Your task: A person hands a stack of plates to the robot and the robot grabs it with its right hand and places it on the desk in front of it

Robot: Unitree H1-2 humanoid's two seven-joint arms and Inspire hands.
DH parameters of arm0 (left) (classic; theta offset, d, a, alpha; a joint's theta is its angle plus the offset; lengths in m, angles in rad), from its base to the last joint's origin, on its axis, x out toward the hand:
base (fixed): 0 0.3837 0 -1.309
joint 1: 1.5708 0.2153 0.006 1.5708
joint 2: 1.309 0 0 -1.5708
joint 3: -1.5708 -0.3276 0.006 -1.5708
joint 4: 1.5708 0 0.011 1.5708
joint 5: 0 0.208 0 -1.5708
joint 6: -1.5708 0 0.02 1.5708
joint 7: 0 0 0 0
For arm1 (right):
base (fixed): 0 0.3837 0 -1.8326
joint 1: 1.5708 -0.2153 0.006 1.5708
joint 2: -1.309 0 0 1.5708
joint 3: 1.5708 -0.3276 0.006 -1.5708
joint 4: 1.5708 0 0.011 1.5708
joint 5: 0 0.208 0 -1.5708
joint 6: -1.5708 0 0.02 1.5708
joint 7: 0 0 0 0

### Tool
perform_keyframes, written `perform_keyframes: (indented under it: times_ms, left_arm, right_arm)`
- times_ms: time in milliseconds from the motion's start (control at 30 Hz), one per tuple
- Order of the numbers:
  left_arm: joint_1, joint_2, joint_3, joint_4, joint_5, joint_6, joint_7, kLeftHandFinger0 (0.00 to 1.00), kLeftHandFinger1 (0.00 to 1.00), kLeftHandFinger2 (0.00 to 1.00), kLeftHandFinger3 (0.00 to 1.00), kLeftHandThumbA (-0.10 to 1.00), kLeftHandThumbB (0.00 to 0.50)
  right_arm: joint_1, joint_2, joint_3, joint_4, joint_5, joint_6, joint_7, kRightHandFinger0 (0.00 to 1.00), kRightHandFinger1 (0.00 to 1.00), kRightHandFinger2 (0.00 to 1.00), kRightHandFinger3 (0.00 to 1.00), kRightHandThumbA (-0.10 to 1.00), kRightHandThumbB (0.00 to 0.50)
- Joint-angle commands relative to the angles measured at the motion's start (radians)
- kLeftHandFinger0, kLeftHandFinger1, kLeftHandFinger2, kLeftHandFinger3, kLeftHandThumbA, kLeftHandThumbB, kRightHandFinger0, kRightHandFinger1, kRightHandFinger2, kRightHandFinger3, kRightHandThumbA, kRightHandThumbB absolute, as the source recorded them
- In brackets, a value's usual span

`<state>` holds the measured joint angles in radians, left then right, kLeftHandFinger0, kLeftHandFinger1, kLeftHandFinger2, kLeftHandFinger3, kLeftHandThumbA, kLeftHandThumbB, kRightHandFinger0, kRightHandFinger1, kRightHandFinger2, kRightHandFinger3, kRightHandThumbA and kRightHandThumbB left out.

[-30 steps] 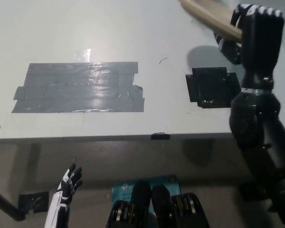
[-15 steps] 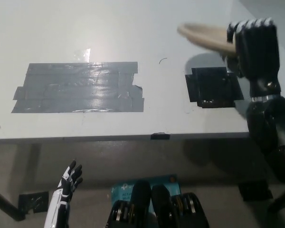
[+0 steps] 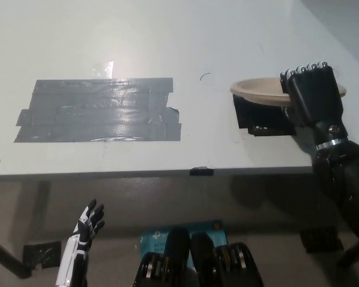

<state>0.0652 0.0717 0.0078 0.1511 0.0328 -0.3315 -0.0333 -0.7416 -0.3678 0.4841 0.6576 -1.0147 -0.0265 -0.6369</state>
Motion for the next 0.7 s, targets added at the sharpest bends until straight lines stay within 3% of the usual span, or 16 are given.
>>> perform_keyframes:
  times_ms: [0, 33, 67, 100, 133, 167, 200, 233, 333, 433, 567, 667]
  left_arm:
    - [-0.007, 0.008, 0.001, -0.027, 0.006, 0.002, 0.002, 1.00, 1.00, 1.00, 1.00, 1.00, 0.172]
    - [-0.006, 0.009, 0.001, -0.027, 0.007, 0.003, 0.001, 1.00, 1.00, 1.00, 1.00, 1.00, 0.173]
    - [-0.008, 0.009, 0.001, -0.026, 0.006, 0.003, 0.001, 1.00, 1.00, 1.00, 1.00, 1.00, 0.174]
    - [-0.008, 0.009, 0.001, -0.029, 0.002, 0.007, -0.001, 1.00, 1.00, 1.00, 1.00, 1.00, 0.178]
    - [-0.009, 0.009, 0.001, -0.031, 0.001, 0.009, -0.002, 1.00, 1.00, 1.00, 1.00, 1.00, 0.178]
    - [-0.011, 0.011, -0.001, -0.029, 0.007, 0.009, -0.002, 1.00, 1.00, 1.00, 1.00, 1.00, 0.180]
    - [-0.011, 0.011, 0.000, -0.028, 0.009, 0.010, 0.000, 1.00, 1.00, 1.00, 1.00, 1.00, 0.180]
    - [-0.010, 0.011, 0.000, -0.029, 0.011, 0.011, 0.001, 1.00, 1.00, 1.00, 1.00, 1.00, 0.180]
    - [-0.012, 0.012, 0.000, -0.028, 0.011, 0.009, 0.000, 1.00, 1.00, 1.00, 1.00, 1.00, 0.176]
    - [-0.013, 0.011, 0.001, -0.026, 0.017, 0.006, 0.005, 1.00, 1.00, 1.00, 1.00, 1.00, 0.172]
    - [-0.015, 0.010, 0.001, -0.030, 0.012, 0.017, 0.003, 1.00, 1.00, 1.00, 1.00, 1.00, 0.176]
    - [-0.016, 0.012, 0.000, -0.030, 0.019, 0.015, 0.005, 1.00, 1.00, 1.00, 1.00, 1.00, 0.172]
  right_arm:
    - [-0.038, -0.013, -0.016, -0.087, 0.042, 0.010, 0.140, 0.00, 0.01, 0.05, 0.09, 0.96, 0.075]
    - [-0.029, -0.011, -0.029, -0.118, 0.071, 0.025, 0.206, 0.00, 0.01, 0.06, 0.10, 0.98, 0.082]
    - [-0.018, -0.008, -0.045, -0.172, 0.106, 0.065, 0.296, 0.03, 0.08, 0.16, 0.21, 1.00, 0.149]
    - [-0.006, -0.009, -0.066, -0.257, 0.183, 0.113, 0.441, 0.29, 0.40, 0.55, 0.64, 1.00, 0.292]
    - [-0.001, -0.011, -0.076, -0.303, 0.229, 0.135, 0.519, 0.59, 0.73, 0.86, 0.90, 1.00, 0.444]
    - [0.004, -0.023, -0.082, -0.369, 0.294, 0.166, 0.626, 0.87, 0.96, 1.00, 1.00, 0.97, 0.375]
    - [0.003, -0.034, -0.077, -0.405, 0.326, 0.185, 0.694, 1.00, 1.00, 1.00, 1.00, 1.00, 0.405]
    - [0.001, -0.043, -0.076, -0.435, 0.366, 0.203, 0.748, 1.00, 1.00, 1.00, 1.00, 1.00, 0.447]
    - [-0.002, -0.063, -0.094, -0.545, 0.533, 0.248, 0.880, 1.00, 1.00, 1.00, 1.00, 1.00, 0.498]
    - [-0.001, -0.075, -0.108, -0.644, 0.635, 0.275, 0.932, 1.00, 1.00, 1.00, 1.00, 1.00, 0.497]
    - [-0.005, -0.094, -0.108, -0.745, 0.684, 0.333, 0.996, 1.00, 1.00, 1.00, 1.00, 1.00, 0.469]
    - [-0.003, -0.113, -0.098, -0.795, 0.694, 0.369, 1.044, 1.00, 1.00, 1.00, 1.00, 1.00, 0.474]
